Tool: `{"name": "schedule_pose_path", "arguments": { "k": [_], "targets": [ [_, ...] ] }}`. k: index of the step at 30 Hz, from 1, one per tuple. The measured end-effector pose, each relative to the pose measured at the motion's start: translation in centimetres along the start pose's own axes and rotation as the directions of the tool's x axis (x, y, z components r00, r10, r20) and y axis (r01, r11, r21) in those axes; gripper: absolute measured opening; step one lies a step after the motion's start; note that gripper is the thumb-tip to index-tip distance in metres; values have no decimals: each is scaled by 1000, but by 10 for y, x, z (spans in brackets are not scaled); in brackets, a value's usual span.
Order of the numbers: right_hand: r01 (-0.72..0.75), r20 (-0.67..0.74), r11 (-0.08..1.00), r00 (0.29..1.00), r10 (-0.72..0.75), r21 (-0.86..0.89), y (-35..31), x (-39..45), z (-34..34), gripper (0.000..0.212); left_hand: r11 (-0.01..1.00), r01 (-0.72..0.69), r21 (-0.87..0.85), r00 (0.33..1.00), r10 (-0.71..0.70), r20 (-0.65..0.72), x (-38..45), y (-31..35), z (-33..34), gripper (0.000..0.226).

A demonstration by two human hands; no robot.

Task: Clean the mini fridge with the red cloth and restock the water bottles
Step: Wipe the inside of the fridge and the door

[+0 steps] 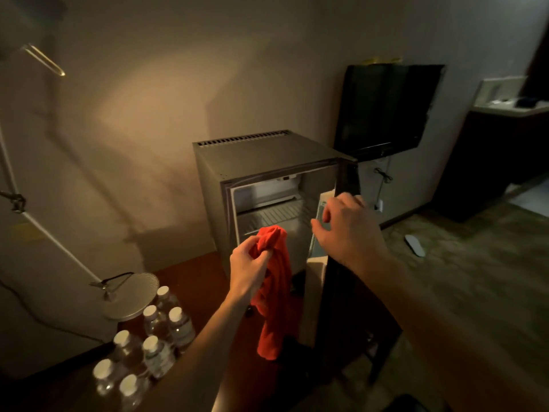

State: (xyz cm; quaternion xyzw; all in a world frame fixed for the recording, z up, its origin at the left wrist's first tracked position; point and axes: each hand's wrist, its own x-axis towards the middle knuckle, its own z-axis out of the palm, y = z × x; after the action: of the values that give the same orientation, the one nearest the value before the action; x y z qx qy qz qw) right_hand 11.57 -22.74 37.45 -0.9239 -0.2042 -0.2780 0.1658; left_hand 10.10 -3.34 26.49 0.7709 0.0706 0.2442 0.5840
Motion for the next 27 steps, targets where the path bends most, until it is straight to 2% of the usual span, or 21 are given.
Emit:
{"name": "schedule_pose_path", "arguments": {
  "k": [2,4,6,9,11,13,17,20,23,25,27],
  "targets": [
    [92,2,995,996,-92,-36,-10,-14,5,24,1000,5,-19,1000,-4,9,-4,1,6,25],
    [155,25,988,988,-155,4,-24,-27,18,27,1000,-7,-16,1000,7,-5,-8,1,8,26],
    [155,82,987,984,-157,37,-33,-41,38,31,999,-38,14,999,38,-24,-9,1,8,27],
    [3,243,1000,970,-9,24,-37,-53,69,41,997,-64,36,997,65,-36,-9,1,10,25],
    [-125,329,992,936,125,-21,-35,-52,85,52,995,-78,59,996,80,-36,-6,0,14,24],
    [-179,378,981,905,195,-77,-29,-46,98,64,993,-85,82,995,89,-38,-2,-2,20,27],
    [-180,341,974,915,216,-135,0,-28,115,75,991,-97,93,994,101,-40,12,-2,35,31],
    [-118,310,954,928,205,-277,29,-16,116,86,992,-76,96,996,80,-42,29,-6,51,35],
    [-116,305,911,919,250,-397,63,-6,120,97,993,-71,95,996,76,-44,47,-14,71,26],
    [-100,320,890,910,262,-446,81,-3,127,96,993,-80,90,996,84,-39,59,-18,88,21],
    [-41,317,873,923,219,-485,90,0,136,84,993,-90,77,995,93,-32,71,-20,108,21]
  ]
}}
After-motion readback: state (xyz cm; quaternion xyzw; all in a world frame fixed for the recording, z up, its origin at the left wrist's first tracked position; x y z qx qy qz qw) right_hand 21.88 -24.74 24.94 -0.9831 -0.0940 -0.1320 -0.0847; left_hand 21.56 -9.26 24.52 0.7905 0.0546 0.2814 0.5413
